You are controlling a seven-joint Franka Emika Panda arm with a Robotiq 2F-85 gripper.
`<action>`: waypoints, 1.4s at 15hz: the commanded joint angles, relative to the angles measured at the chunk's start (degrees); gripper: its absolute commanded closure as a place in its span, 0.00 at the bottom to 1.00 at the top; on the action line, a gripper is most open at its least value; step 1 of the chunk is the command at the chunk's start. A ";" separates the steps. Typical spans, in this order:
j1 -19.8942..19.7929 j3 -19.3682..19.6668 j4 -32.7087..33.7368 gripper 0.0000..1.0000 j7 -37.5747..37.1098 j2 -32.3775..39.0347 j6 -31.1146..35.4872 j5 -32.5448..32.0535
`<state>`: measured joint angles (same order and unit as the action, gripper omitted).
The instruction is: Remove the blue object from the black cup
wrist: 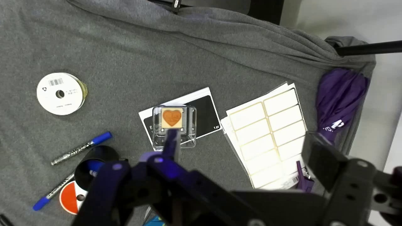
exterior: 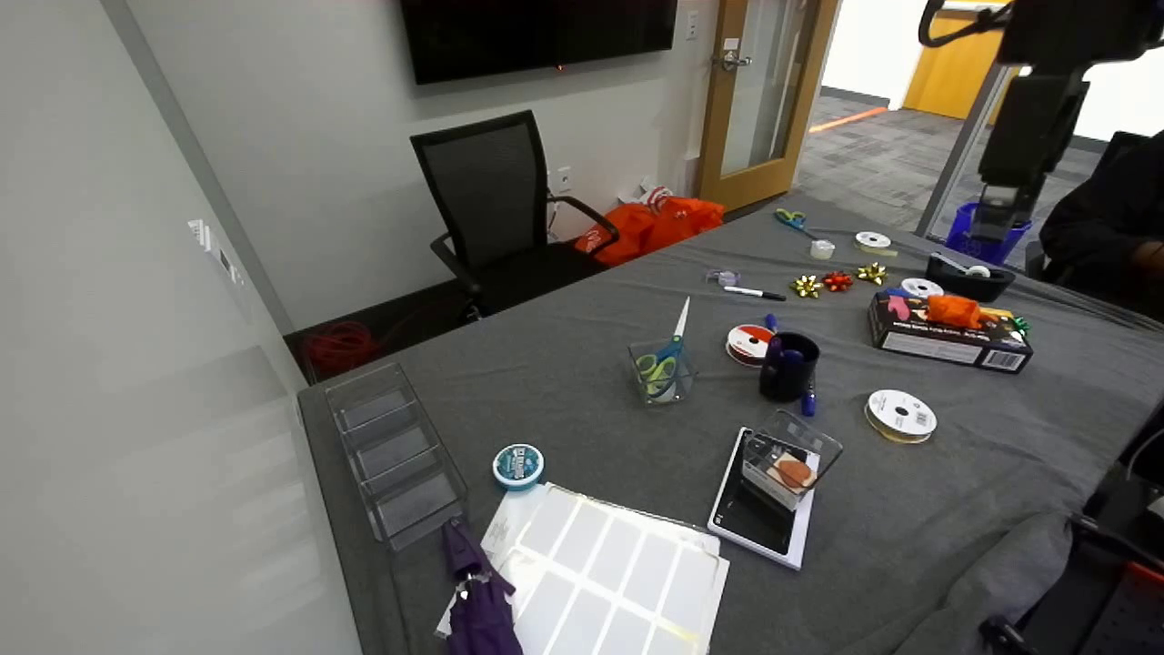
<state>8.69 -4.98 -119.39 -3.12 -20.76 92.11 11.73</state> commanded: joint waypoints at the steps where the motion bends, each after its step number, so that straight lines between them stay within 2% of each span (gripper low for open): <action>1: -0.84 -0.69 0.12 0.00 0.21 0.02 -0.16 0.21; 4: -0.84 -0.69 0.12 0.00 0.22 0.02 -0.16 0.21; 6: -0.96 -0.98 -0.41 0.00 -0.18 0.34 3.51 0.22; 10: -1.81 -1.47 -1.92 0.00 -1.00 4.17 18.92 -2.14; 14: -3.40 -1.16 -4.63 0.00 -1.81 9.99 38.23 -10.59; 16: -4.61 -1.04 -5.01 0.00 -5.73 13.31 44.39 -15.40; 18: -5.38 -0.46 -5.16 0.00 -9.31 15.87 46.72 -18.46; 21: -6.01 0.61 -5.57 0.00 -12.82 18.20 46.52 -20.73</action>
<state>3.75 -4.75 -124.22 -12.76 -4.14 137.50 -6.40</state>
